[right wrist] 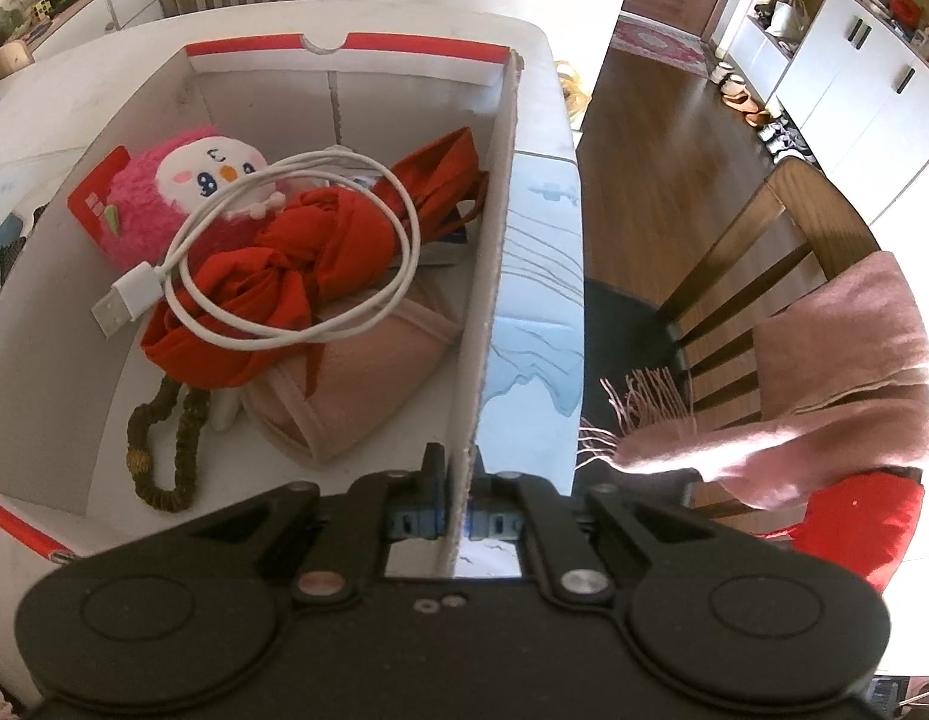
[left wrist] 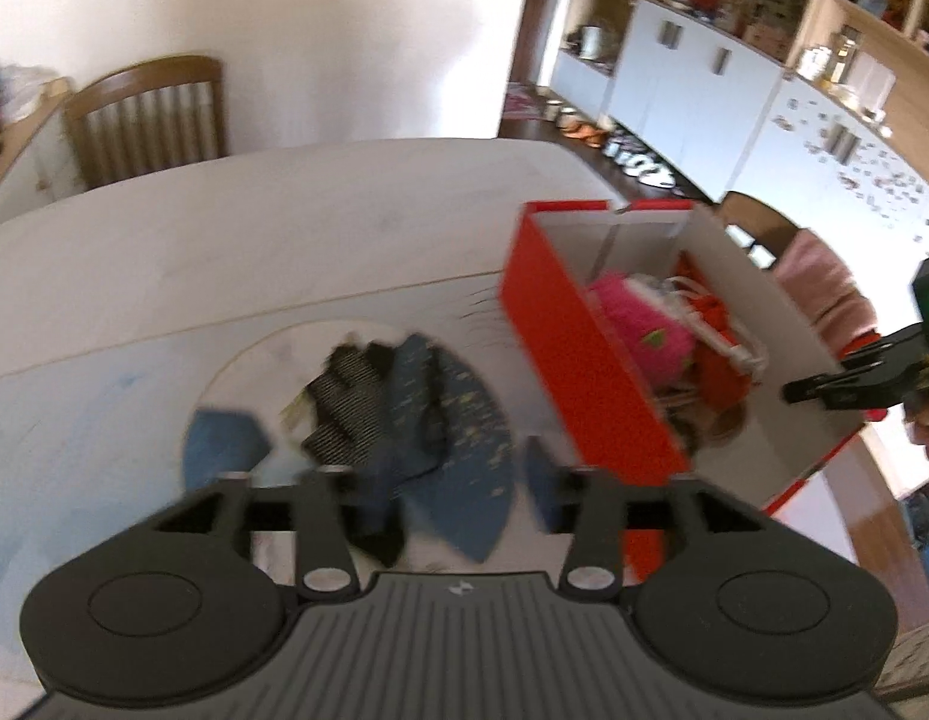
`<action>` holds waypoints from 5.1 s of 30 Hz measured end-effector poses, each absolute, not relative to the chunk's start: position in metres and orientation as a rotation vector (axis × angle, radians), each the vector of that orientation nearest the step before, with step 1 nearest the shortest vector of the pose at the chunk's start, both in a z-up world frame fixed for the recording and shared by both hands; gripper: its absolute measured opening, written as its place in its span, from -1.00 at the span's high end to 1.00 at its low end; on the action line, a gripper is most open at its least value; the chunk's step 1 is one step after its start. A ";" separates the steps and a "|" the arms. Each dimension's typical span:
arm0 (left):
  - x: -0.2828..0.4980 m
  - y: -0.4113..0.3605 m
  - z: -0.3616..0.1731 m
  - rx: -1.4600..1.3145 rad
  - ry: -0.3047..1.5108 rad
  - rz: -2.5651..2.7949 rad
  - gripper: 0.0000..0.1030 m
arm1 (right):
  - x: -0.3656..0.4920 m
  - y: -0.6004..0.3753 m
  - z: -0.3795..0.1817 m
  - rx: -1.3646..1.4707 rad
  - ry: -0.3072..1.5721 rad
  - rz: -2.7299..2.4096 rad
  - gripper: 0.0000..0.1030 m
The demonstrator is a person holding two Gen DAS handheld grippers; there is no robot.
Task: Organize objects
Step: 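Move the left tool back to the table toward the printed paper mask, then grasp the white printed paper mask with the left gripper, then carry the paper mask with the left gripper into the box, then open the left gripper to release the mask onto the plush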
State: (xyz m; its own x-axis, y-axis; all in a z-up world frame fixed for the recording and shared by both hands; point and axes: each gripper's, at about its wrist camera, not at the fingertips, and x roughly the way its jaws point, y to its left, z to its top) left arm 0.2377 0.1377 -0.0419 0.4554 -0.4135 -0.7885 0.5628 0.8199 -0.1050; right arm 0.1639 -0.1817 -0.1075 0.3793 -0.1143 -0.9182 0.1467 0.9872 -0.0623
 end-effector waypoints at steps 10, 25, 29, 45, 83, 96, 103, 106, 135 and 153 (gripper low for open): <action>0.235 0.179 -0.080 0.150 0.960 -0.503 -0.50 | 0.164 -0.176 -0.104 0.004 1.174 -0.168 0.90; 0.248 0.210 -0.136 0.229 0.985 -0.316 -0.99 | 0.163 -0.171 -0.104 -0.015 1.177 -0.172 0.88; 0.258 0.216 -0.146 0.247 0.999 -0.302 -0.99 | 0.163 -0.171 -0.104 -0.016 1.177 -0.173 0.88; 0.283 0.233 -0.162 0.216 1.031 -0.288 -0.99 | 0.164 -0.171 -0.103 -0.026 1.180 -0.174 0.87; 0.254 0.202 -0.107 0.114 1.003 -0.458 0.72 | 0.161 -0.170 -0.103 -0.034 1.174 -0.179 0.88; 0.236 0.121 -0.054 0.163 0.925 -0.714 0.71 | 0.162 -0.170 -0.102 -0.034 1.173 -0.167 0.88; 0.229 0.075 -0.043 0.227 0.896 -0.807 0.71 | 0.163 -0.171 -0.103 -0.036 1.173 -0.154 0.88; 0.231 0.051 -0.039 0.267 0.878 -0.845 0.71 | 0.163 -0.172 -0.103 -0.036 1.174 -0.148 0.88; 0.267 -0.129 -0.070 0.607 0.858 -0.934 0.71 | 0.167 -0.178 -0.107 -0.052 1.169 -0.087 0.89; 0.278 -0.152 -0.096 0.635 0.933 -0.877 0.63 | 0.165 -0.183 -0.107 -0.039 1.164 -0.040 0.87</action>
State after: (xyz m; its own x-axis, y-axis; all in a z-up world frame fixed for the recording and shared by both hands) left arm 0.2784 -0.1524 -0.0959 0.3106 -0.3583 -0.8804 0.8565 0.5072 0.0957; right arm 0.1653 -0.1831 -0.1065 0.3953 -0.0519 -0.9171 0.0116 0.9986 -0.0515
